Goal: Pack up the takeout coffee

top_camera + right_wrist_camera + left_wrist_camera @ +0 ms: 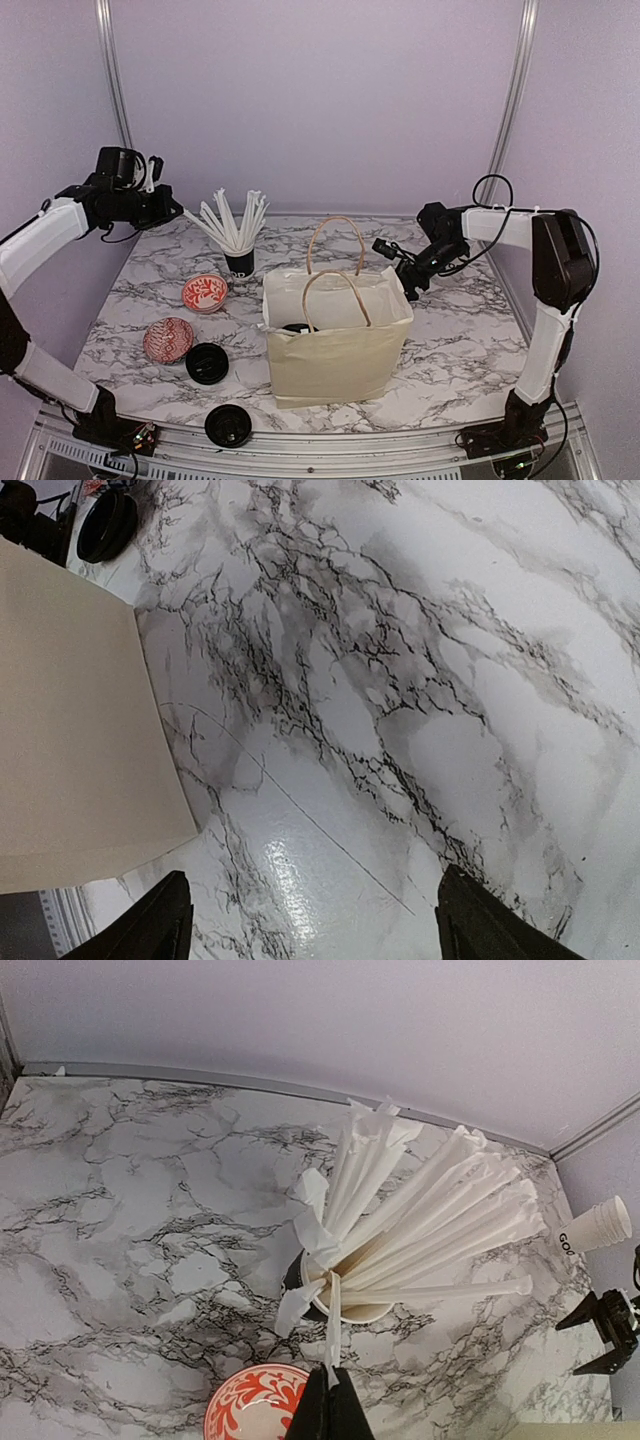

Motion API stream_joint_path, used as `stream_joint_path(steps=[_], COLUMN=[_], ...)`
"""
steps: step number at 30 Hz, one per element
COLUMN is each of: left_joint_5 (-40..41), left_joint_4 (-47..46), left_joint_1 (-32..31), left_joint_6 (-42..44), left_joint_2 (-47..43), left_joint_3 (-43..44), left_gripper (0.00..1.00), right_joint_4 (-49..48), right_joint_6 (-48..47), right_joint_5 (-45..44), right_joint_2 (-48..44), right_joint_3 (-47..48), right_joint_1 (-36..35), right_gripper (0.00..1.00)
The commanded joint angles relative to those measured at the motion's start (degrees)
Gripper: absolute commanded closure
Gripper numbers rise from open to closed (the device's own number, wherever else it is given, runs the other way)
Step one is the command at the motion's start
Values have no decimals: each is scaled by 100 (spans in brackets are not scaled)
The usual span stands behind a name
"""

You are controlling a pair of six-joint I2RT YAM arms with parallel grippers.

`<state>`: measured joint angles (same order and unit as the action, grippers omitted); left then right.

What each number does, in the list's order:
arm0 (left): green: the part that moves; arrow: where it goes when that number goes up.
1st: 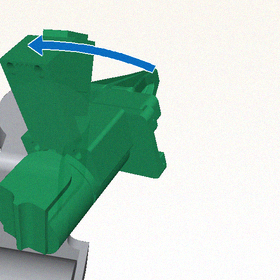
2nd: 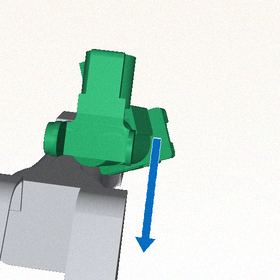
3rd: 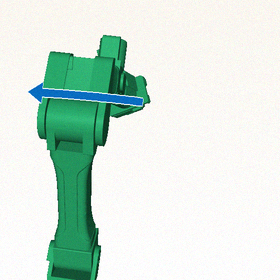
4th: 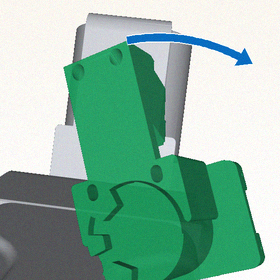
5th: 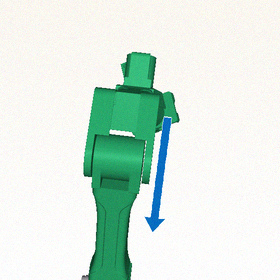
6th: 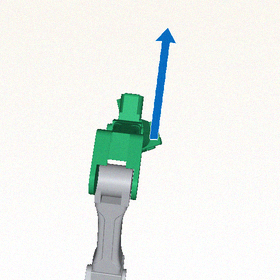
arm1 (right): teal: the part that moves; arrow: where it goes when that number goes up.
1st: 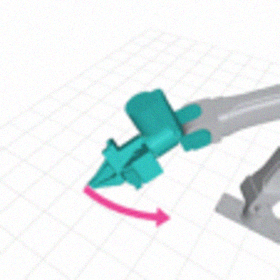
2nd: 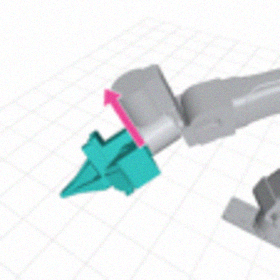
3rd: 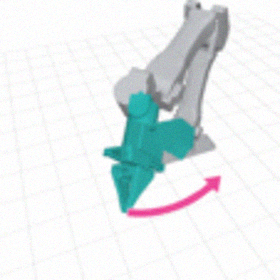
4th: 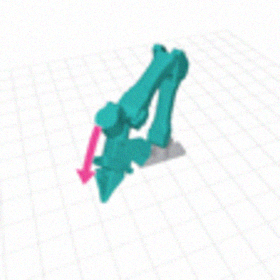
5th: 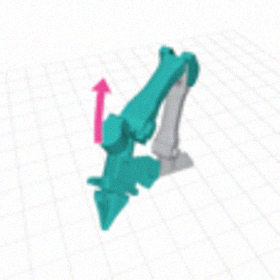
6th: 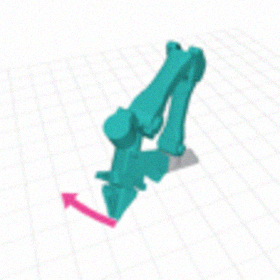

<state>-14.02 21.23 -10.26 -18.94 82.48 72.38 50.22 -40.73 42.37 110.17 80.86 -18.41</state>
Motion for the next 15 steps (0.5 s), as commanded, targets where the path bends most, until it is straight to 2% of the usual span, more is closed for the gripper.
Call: stream_joint_path(steps=[1,7,15], left_joint_5=[-74,-976,-2155], left_joint_4=[765,966,345], left_joint_1=[-58,-274,-942], left_joint_6=[53,-151,-1046], left_joint_2=[-1163,-2217,-2614], left_joint_3=[315,961,1824], left_gripper=[100,100,100], right_joint_4=[75,117,164], right_joint_6=[-32,-14,27], right_joint_5=[19,-53,-147], right_joint_2=[68,146,194], right_joint_3=[270,337,441], right_joint_1=[-55,-164,-382], right_gripper=[18,18,18])
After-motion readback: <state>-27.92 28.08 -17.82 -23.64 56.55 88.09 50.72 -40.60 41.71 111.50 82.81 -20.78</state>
